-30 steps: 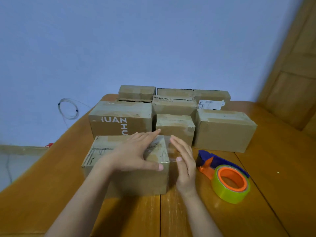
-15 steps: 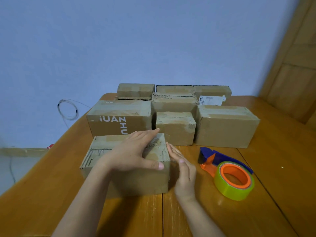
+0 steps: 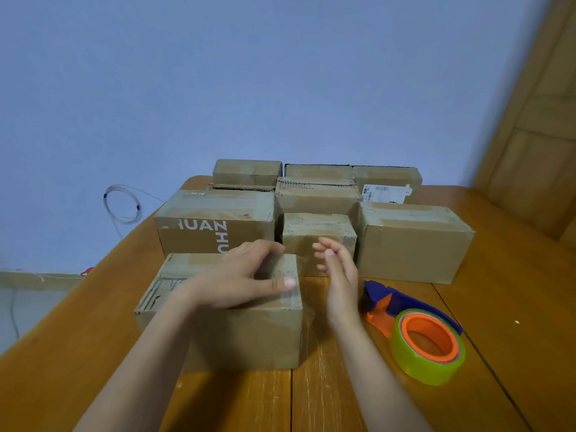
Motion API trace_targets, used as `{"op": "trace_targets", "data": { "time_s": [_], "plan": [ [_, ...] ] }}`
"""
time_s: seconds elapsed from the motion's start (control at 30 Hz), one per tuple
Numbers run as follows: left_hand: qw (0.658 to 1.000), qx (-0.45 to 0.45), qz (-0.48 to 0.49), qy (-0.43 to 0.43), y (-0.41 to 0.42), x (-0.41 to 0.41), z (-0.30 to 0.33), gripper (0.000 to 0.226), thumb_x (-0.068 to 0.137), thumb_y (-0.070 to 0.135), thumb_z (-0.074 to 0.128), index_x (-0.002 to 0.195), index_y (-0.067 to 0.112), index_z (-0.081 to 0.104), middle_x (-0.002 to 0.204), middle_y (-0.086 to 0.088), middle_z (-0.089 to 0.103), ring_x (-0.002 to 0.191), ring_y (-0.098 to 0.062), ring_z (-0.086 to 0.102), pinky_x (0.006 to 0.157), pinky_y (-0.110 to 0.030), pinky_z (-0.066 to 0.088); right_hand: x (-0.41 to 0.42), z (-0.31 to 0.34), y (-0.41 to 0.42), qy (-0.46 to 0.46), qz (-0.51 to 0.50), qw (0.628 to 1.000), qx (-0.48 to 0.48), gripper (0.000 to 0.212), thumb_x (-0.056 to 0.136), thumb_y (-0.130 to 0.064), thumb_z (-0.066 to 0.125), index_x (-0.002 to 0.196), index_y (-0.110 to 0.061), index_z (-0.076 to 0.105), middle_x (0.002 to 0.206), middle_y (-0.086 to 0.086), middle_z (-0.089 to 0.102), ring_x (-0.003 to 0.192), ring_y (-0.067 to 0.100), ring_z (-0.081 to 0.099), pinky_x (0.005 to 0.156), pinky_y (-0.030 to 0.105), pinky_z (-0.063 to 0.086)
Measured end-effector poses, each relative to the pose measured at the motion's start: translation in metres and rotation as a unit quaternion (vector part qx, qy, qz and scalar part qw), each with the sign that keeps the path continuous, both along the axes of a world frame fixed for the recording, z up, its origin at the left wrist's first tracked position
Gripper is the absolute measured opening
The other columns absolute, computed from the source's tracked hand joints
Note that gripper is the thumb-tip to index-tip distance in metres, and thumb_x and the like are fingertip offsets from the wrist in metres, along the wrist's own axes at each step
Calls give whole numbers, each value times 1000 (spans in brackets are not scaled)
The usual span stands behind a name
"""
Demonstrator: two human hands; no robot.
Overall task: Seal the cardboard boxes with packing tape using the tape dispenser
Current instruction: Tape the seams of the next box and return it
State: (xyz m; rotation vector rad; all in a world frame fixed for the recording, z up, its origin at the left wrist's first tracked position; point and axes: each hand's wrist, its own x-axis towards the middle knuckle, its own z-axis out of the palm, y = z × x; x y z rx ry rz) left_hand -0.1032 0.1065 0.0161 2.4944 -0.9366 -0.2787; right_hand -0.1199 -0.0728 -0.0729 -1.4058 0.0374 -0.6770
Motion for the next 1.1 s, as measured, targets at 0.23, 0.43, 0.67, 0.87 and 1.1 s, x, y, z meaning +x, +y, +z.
{"op": "trace_targets", "data": {
  "time_s": [0.23, 0.43, 0.67, 0.87, 1.1],
  "plan": [
    [999, 14, 5, -42, -7, 12, -6, 88, 55, 88, 41, 123, 33, 39, 118, 15, 44, 111, -3, 39, 93, -26, 31, -3, -10, 11, 26, 82, 995, -43, 44, 72, -53, 59, 104, -25, 65, 100, -2, 68, 97, 11, 62, 83, 24, 50],
    [999, -9, -7, -48, -7, 15, -8, 86, 53, 89, 40, 120, 34, 39, 113, 20, 43, 107, 0, 39, 91, -23, 32, -6, -12, 15, 29, 65, 997, -20, 6, 86, -19, 63, 88, -15, 66, 85, -1, 69, 83, 10, 63, 74, 21, 49],
    [997, -18, -20, -68, -6, 17, -12, 98, 48, 100, 31, 121, 36, 40, 115, 19, 45, 106, 3, 39, 92, -23, 33, -7, -7, 14, 21, 39, 998, -47, 20, 88, 1, 62, 83, -17, 65, 77, -8, 67, 78, 5, 61, 73, 19, 48],
    [997, -23, -14, -68, -7, 14, -10, 90, 52, 92, 38, 122, 35, 41, 113, 21, 45, 104, 8, 36, 85, -10, 28, -7, -4, 11, 13, 14, 1000, -21, 20, 85, 0, 65, 88, -19, 64, 77, -8, 67, 79, 8, 63, 76, 23, 50],
    [998, -27, -4, -61, -6, 13, -10, 87, 53, 88, 42, 121, 35, 42, 112, 21, 44, 103, 10, 35, 84, -7, 28, -8, -5, 12, 62, 101, 992, 43, 16, 87, -23, 63, 101, -17, 68, 95, 7, 69, 94, 20, 65, 84, 34, 53]
  ]
}}
